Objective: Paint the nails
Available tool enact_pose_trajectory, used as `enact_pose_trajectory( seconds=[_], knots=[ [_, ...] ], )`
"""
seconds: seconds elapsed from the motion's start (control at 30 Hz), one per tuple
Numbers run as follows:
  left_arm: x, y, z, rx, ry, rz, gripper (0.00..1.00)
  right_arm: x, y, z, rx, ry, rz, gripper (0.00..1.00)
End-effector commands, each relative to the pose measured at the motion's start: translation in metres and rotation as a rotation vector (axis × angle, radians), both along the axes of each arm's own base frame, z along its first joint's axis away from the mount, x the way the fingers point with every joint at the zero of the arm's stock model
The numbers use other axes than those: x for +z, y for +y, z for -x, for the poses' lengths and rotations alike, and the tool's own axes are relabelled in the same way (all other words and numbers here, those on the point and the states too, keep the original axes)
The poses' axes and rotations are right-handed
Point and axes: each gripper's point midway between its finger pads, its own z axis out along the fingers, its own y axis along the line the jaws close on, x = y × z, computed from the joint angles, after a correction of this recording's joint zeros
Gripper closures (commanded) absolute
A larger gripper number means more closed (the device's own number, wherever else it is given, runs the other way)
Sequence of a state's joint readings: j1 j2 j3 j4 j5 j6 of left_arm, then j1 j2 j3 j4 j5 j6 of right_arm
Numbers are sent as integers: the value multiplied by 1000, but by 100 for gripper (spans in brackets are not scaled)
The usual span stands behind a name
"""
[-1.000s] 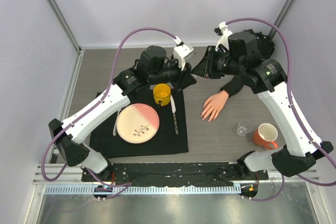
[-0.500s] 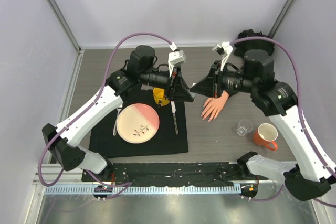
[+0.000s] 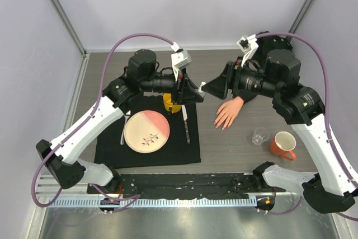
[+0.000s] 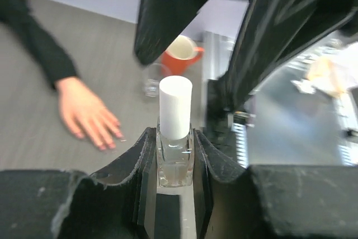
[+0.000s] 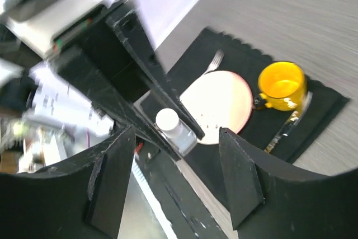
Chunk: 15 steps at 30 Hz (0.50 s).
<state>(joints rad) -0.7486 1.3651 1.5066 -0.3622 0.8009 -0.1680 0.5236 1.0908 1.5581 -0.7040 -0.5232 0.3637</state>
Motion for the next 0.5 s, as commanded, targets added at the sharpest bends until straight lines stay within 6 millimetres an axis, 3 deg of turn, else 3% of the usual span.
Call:
enact_pose_trajectory(
  seconds=[0.0,0.03,0.1,0.13,0.2,0.47],
  knots=[
    [17,13,-31,213,-161,-11,100,35,-22,-22,-259,45,-81,33],
    [15,14,-35,236,-166,-20,100,28,-20,-29,-279,97,-64,35],
    [14,16,-43,287,-184,-38,100,37,-28,-39,-365,108,-58,36],
    [13,18,-48,321,-193,-48,100,26,-25,-44,-378,150,-22,37],
    [16,19,-54,357,-207,-51,100,35,-29,-49,-416,139,-14,38],
    [20,11,-67,406,-231,-60,100,29,-10,-60,-405,161,13,41]
  ],
)
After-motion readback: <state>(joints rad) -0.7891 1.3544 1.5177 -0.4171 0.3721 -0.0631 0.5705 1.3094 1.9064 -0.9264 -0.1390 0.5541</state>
